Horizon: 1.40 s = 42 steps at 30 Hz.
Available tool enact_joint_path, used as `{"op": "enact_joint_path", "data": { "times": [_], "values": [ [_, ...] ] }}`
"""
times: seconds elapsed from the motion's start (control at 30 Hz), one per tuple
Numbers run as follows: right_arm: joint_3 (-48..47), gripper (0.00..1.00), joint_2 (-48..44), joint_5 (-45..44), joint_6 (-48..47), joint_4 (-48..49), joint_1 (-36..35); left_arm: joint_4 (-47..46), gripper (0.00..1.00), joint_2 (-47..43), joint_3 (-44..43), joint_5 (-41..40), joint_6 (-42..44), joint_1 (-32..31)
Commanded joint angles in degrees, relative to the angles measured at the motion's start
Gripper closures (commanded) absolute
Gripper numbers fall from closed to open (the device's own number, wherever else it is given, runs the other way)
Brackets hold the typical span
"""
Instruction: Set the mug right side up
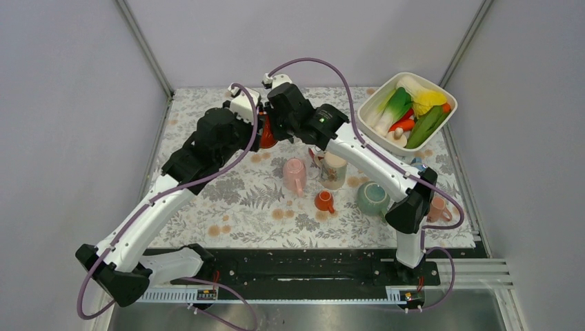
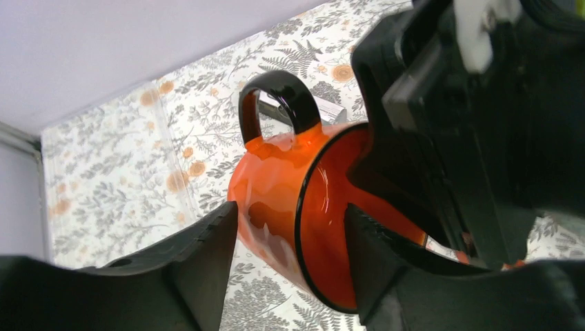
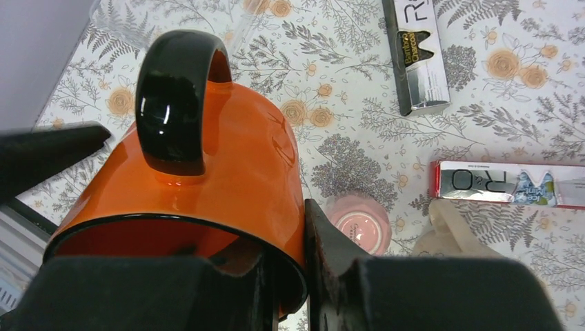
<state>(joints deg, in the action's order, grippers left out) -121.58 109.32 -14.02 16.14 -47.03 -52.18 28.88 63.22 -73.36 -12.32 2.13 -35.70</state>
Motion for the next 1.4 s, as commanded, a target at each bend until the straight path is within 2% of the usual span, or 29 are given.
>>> {"op": "enact_joint_path", "data": {
  "times": [0.0,0.1,0.17,0.3,0.43,0.47,0.53,0.57,0.7,0.93,1.0,1.03,1.17,1.2,1.3,1.37],
  "values": [
    [1.5,1.00,-3.4,0.1,4.1,9.4,-0.2,-4.1,0.54,2.4,-1.6,-6.1,1.5,1.0],
    [3.7,1.00,-4.0,-0.1,4.5,12.0,-0.2,-3.9,0.84,3.4,-1.2,-4.9,2.2,2.8],
    [4.9,1.00,-4.2,0.2,4.9,13.5,-0.2,-2.9,1.00,4.2,-1.2,-2.8,2.5,4.3],
    [6.4,1.00,-4.0,0.8,6.0,16.6,0.1,-2.3,1.00,5.0,0.3,1.0,3.2,6.9],
    [8.9,1.00,-4.4,2.1,8.4,21.0,0.7,-4.8,1.00,4.9,3.5,1.4,4.2,7.3],
    [10.1,1.00,-5.0,2.2,9.2,22.8,0.7,-5.5,0.96,5.0,4.3,0.8,4.4,7.4],
    [13.7,1.00,-6.5,2.1,10.9,27.3,0.7,-7.4,0.79,5.5,5.8,-0.8,4.9,7.6],
    [15.2,1.00,-7.2,2.0,11.8,29.4,0.7,-8.5,0.74,5.8,6.5,-1.8,5.3,7.7],
    [18.1,1.00,-8.5,1.1,12.8,32.5,0.7,-11.3,0.69,6.5,8.0,-4.6,6.7,7.9],
    [18.6,1.00,-8.3,0.1,13.2,32.9,0.9,-10.9,0.49,6.3,8.4,-4.7,8.3,7.9],
    [18.5,1.00,-8.2,-0.4,13.4,33.3,1.0,-10.9,0.46,6.3,8.7,-5.3,9.1,7.9],
    [18.4,1.00,-8.2,-0.5,13.6,33.5,1.1,-11.3,0.50,6.3,9.0,-5.9,9.6,7.9],
    [18.5,1.00,-7.7,0.0,13.7,34.0,1.0,-13.8,0.92,5.7,10.0,-7.8,11.7,7.9],
    [18.5,1.00,-7.4,0.3,13.7,34.0,1.2,-13.7,1.00,5.8,9.8,-7.8,11.9,7.9],
    [18.7,0.98,-7.0,3.4,13.8,34.4,1.8,-14.0,1.00,5.9,9.8,-6.6,12.4,8.7],
    [19.0,0.70,-6.9,5.8,13.9,34.5,2.5,-14.0,1.00,7.2,9.3,-3.7,12.7,10.8]
  ]
}}
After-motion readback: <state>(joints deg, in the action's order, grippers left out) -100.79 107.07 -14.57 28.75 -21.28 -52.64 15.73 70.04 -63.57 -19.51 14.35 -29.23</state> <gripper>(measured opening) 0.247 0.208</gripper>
